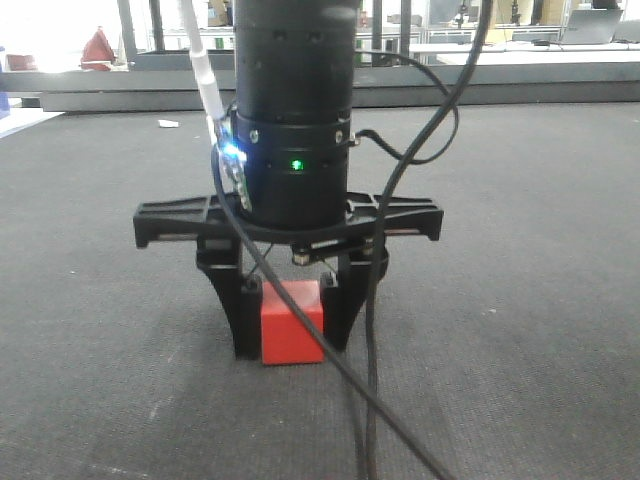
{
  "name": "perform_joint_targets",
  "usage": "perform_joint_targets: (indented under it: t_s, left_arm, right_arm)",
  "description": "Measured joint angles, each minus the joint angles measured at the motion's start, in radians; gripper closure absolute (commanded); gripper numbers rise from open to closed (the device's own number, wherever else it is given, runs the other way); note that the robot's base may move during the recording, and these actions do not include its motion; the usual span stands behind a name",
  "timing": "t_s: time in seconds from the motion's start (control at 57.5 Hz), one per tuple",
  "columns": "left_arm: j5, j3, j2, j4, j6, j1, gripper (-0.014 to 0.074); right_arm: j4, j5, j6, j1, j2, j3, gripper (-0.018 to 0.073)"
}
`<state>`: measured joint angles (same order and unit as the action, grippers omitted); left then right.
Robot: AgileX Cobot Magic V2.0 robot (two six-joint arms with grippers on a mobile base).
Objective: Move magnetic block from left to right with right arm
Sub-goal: 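Close the right gripper on the red cube and lift it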
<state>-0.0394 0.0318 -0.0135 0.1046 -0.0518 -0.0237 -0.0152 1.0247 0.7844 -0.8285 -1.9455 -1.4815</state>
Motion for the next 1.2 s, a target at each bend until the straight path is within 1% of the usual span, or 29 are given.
perform_joint_targets:
  t_s: [0.209,0.226,0.244,0.296,0.4,0.557,0.626,0.731,0.783,1.009,1.079,1.2]
  left_arm:
    - [0.000,0.000,0.000,0.000,0.000,0.000,0.0722]
    - [0.000,0.000,0.000,0.000,0.000,0.000,0.0722]
    - [0.000,0.000,0.000,0.000,0.000,0.000,0.0722]
    - [0.000,0.000,0.000,0.000,0.000,0.000,0.0722]
    - [0.000,0.000,0.000,0.000,0.000,0.000,0.0722]
    - [0.000,0.000,0.000,0.000,0.000,0.000,0.0722]
    - [0.000,0.000,0.000,0.000,0.000,0.000,0.0722]
    - [0.000,0.000,0.000,0.000,0.000,0.000,0.0722]
    - [0.000,0.000,0.000,0.000,0.000,0.000,0.0722]
    - [0.000,0.000,0.000,0.000,0.000,0.000,0.0722]
    - [0.000,0.000,0.000,0.000,0.000,0.000,0.0722]
    - [0.000,0.000,0.000,0.000,0.000,0.000,0.0722]
  right_arm:
    - [0.009,0.023,-0.018,-0.002,0.078,0.000,0.0319]
    - [0.015,0.025,-0.024,-0.002,0.085,0.000,0.0319]
    - [0.015,0.030,-0.052,0.004,0.124,0.009,0.0319]
    - [0.027,0.028,-0.074,0.013,0.157,0.029,0.0319]
    - [0.039,0.006,-0.118,0.054,0.238,0.103,0.0319]
    - [0.047,-0.091,-0.211,0.122,0.373,0.273,0.0319]
    - [0.042,-0.137,-0.252,0.164,0.448,0.352,0.0319]
    - [0.009,-0.200,-0.315,0.231,0.545,0.468,0.0319]
    - [-0.011,-0.224,-0.363,0.272,0.593,0.513,0.0319]
    - [-0.094,-0.339,-0.633,0.463,0.766,0.689,0.0319]
    - [-0.102,-0.376,-0.680,0.518,0.817,0.736,0.0319]
    - [-0.104,-0.438,-0.706,0.592,0.903,0.808,0.0319]
